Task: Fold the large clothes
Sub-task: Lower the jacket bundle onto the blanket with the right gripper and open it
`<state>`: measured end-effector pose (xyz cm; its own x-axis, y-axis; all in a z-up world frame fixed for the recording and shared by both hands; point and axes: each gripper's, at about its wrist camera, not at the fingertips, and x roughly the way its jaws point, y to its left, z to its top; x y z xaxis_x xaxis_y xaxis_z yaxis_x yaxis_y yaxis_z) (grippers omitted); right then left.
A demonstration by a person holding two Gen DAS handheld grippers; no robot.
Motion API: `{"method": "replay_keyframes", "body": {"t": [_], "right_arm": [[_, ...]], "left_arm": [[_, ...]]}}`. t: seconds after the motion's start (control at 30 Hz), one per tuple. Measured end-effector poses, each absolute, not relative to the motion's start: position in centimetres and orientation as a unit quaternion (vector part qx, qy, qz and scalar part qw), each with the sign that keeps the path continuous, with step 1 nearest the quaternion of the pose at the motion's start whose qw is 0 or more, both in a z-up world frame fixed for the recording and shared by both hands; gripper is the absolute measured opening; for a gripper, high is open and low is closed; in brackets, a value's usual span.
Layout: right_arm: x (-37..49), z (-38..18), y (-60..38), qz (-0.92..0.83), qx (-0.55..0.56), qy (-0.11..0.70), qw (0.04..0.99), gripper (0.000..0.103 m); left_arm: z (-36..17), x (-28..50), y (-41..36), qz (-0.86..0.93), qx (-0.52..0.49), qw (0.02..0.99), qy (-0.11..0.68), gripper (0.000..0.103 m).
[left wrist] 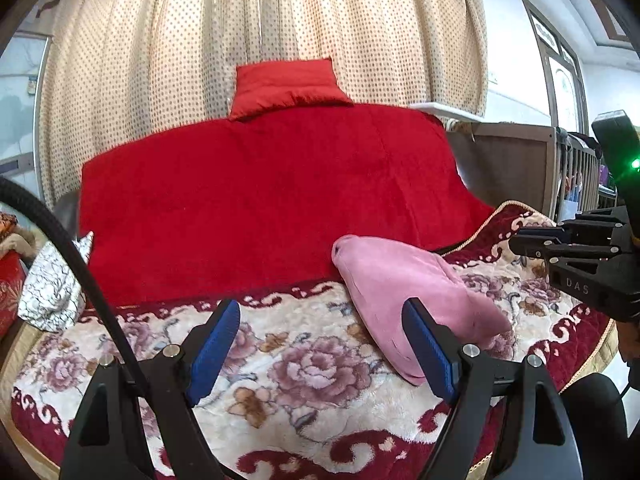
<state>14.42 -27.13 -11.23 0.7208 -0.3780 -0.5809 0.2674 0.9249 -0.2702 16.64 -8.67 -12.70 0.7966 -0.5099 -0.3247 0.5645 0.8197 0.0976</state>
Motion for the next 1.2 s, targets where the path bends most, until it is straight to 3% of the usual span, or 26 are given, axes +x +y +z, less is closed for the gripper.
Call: {"method": "replay_keyframes", "body": {"t": [0.2, 0.33, 0.5, 0.9, 1.03, 1.2], "right_arm": [[13.8, -10.5, -26.8, -0.18, -0.084, 0.317, 0.927, 0.013], [14.1, -11.3, -28.0, -0.168, -0.054, 0.326, 0.929, 0.013], [15.0, -14.2, -32.5, -0.142, 0.045, 0.35, 0.925, 0.013], [18.1, -21.7, -38.6, -0.086, 0.17, 0.394, 0.899, 0.013], [19.0, -25.6, -38.6, -0.081, 0.187, 0.432, 0.878, 0.013], [17.8, -24.2, -38.9, -0.076, 0.198, 0.407, 0.889, 0.014]], "left_arm": [[-11.8, 16.6, -8.4, -0.278, 0.091, 0.947, 0.136, 0.09], [-12.8, 18.9, -10.4, -0.266, 0.108, 0.942, 0.173, 0.093], [-15.8, 23.1, -14.0, -0.272, 0.116, 0.925, 0.241, 0.093], [-21.9, 27.1, -22.8, -0.309, 0.181, 0.891, 0.28, 0.093], [-22.3, 26.8, -22.9, -0.316, 0.174, 0.893, 0.27, 0.095], [-21.5, 26.0, -22.5, -0.295, 0.196, 0.905, 0.235, 0.095]]}}
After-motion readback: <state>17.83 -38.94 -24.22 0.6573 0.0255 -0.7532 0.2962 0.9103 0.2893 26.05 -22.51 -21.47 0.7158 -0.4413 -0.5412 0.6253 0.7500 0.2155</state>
